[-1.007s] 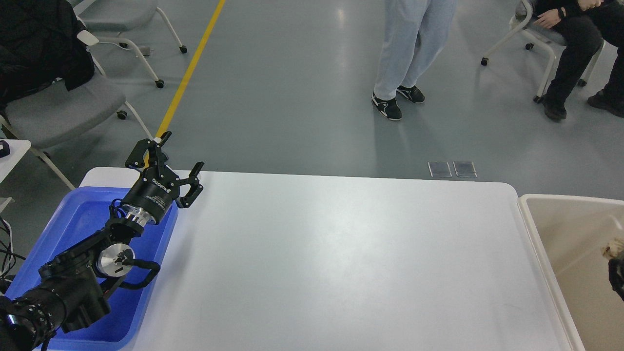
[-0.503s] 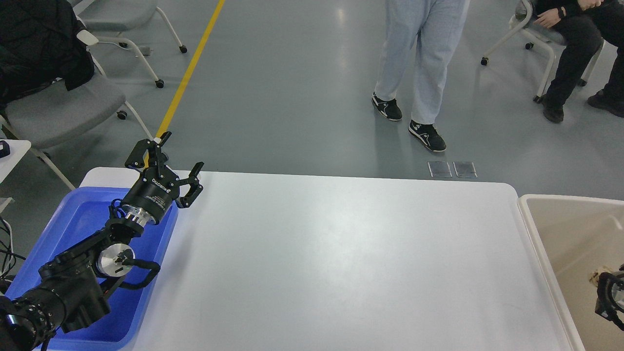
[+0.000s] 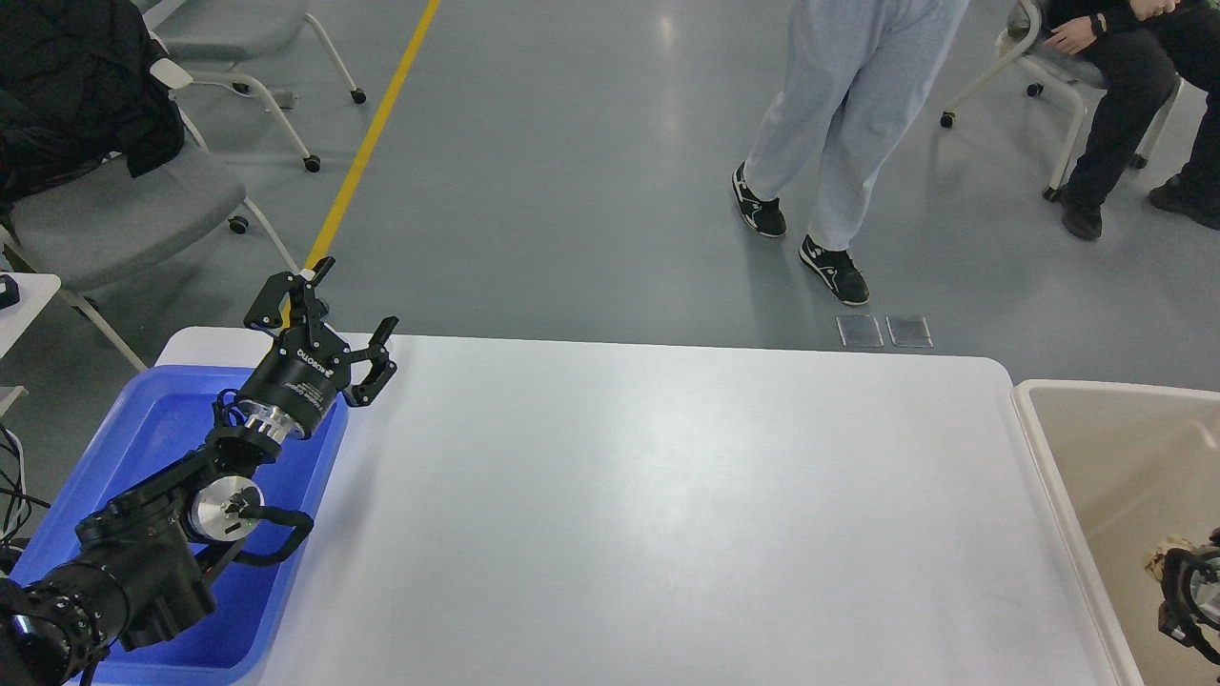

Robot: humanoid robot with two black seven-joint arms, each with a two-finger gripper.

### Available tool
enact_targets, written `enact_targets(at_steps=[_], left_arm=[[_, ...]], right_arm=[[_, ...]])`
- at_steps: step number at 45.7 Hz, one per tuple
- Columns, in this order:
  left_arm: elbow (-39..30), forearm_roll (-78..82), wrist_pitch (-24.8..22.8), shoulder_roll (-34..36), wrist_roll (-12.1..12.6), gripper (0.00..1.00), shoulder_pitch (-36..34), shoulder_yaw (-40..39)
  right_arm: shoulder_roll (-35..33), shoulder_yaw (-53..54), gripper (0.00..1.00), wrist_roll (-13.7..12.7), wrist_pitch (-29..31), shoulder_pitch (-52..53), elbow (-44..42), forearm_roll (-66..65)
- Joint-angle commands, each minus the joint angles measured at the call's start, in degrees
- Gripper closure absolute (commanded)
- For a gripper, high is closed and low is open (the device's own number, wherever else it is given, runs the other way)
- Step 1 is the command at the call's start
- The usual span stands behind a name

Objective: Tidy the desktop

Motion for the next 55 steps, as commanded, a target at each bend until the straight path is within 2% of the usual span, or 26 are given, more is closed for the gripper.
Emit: enact_targets(at_steps=[1, 13, 19, 24, 33, 37, 40, 47, 55], left_arm=[[-0.04, -0.05, 0.00, 0.00, 0.06, 0.00, 0.00, 0.00], [-0.04, -0.05, 0.00, 0.00, -0.03, 0.00, 0.00, 0.00], [-0.04, -0.05, 0.00, 0.00, 0.06, 0.00, 0.00, 0.00], [-0.04, -0.05, 0.00, 0.00, 0.06, 0.00, 0.00, 0.00], [-0.04, -0.05, 0.00, 0.00, -0.03, 0.00, 0.00, 0.00], [-0.04, 0.04, 0.00, 0.00, -0.03, 0.00, 0.00, 0.00], [-0.04, -0.05, 0.00, 0.00, -0.03, 0.00, 0.00, 0.00], [0.05, 0.04, 0.00, 0.00, -0.03, 0.00, 0.00, 0.00], [0.05, 0.04, 0.00, 0.00, -0.03, 0.00, 0.00, 0.00]], right_arm=[[-0.08, -0.13, 0.00, 0.04, 0.07, 1.61, 0.41, -6.14], [-1.40, 0.49, 0.00, 0.13, 0.25, 5.74, 0.59, -8.08], [-3.33, 0.57, 0.00, 0.13, 2.35, 9.26, 0.68, -8.00], [-5.09, 3.20, 0.00, 0.13, 7.79, 12.16, 0.85, -7.73], [-5.53, 16.20, 0.00, 0.13, 23.26, 15.15, 0.76, -7.47], [-4.31, 23.94, 0.00, 0.13, 31.96, 15.24, 0.85, -7.38], [-1.15, 28.60, 0.00, 0.13, 36.18, 15.33, 0.76, -7.38], [5.44, 34.76, 0.00, 0.22, 40.76, 15.42, 2.17, -7.38], [11.78, 38.72, 0.00, 0.31, 41.91, 14.36, 8.93, -7.29]])
